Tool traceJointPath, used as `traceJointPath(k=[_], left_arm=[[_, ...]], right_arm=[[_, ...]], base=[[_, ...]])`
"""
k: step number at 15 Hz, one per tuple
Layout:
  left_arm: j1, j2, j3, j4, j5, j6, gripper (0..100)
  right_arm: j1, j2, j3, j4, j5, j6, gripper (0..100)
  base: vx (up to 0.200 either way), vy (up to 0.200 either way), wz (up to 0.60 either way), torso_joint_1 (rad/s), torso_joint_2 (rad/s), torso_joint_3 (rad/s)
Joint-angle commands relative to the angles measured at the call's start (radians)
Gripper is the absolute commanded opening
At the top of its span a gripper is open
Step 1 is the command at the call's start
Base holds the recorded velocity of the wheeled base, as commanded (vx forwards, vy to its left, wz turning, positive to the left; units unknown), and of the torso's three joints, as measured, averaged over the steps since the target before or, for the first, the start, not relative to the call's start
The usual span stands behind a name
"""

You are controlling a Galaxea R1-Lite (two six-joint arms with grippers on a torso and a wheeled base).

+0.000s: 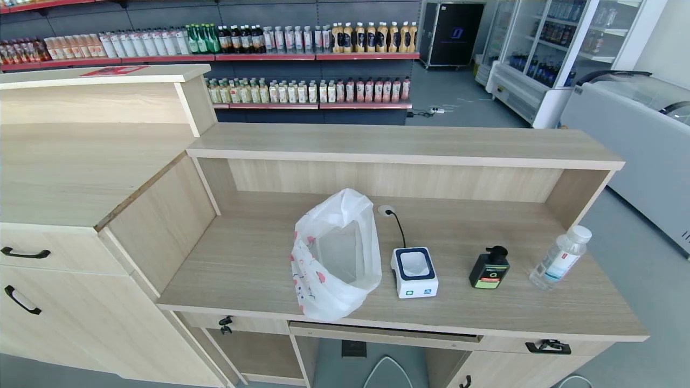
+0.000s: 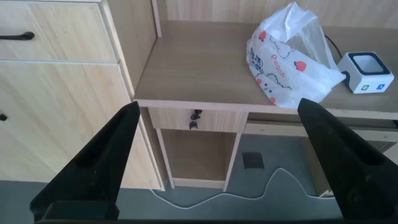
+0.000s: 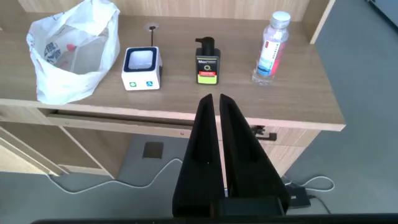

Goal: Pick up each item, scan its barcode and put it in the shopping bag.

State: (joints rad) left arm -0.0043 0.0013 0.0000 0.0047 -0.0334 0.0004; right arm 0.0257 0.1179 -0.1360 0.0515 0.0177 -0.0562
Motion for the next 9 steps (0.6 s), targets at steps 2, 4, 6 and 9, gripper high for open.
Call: traceJointPath(k=[2, 4, 6, 9], left_arm=[[0.0, 0.0, 0.0, 0.0, 0.0, 0.001, 100], [0.001, 0.0, 0.0, 0.0, 0.0, 0.001, 100], [0.001, 0.0, 0.0, 0.0, 0.0, 0.0, 100], [0.0, 0.0, 0.0, 0.0, 0.0, 0.001, 100]], right_arm=[[0.011, 0.376, -0.238, -0.033, -0.019, -0.037, 0], [-0.064, 0.533, -0.337, -0.03, -0.094, -0.019, 0], [-0.116, 0.68, -0.375, -0.041, -0.091, -0.005, 0], [-0.122, 0.778, -0.367, -0.099, -0.088, 0.041, 0]], base=[[0.0, 0.0, 0.0, 0.0, 0.0, 0.0], [0.0, 0.0, 0.0, 0.0, 0.0, 0.0], [0.0, 0.0, 0.0, 0.0, 0.0, 0.0], [0.0, 0.0, 0.0, 0.0, 0.0, 0.0]])
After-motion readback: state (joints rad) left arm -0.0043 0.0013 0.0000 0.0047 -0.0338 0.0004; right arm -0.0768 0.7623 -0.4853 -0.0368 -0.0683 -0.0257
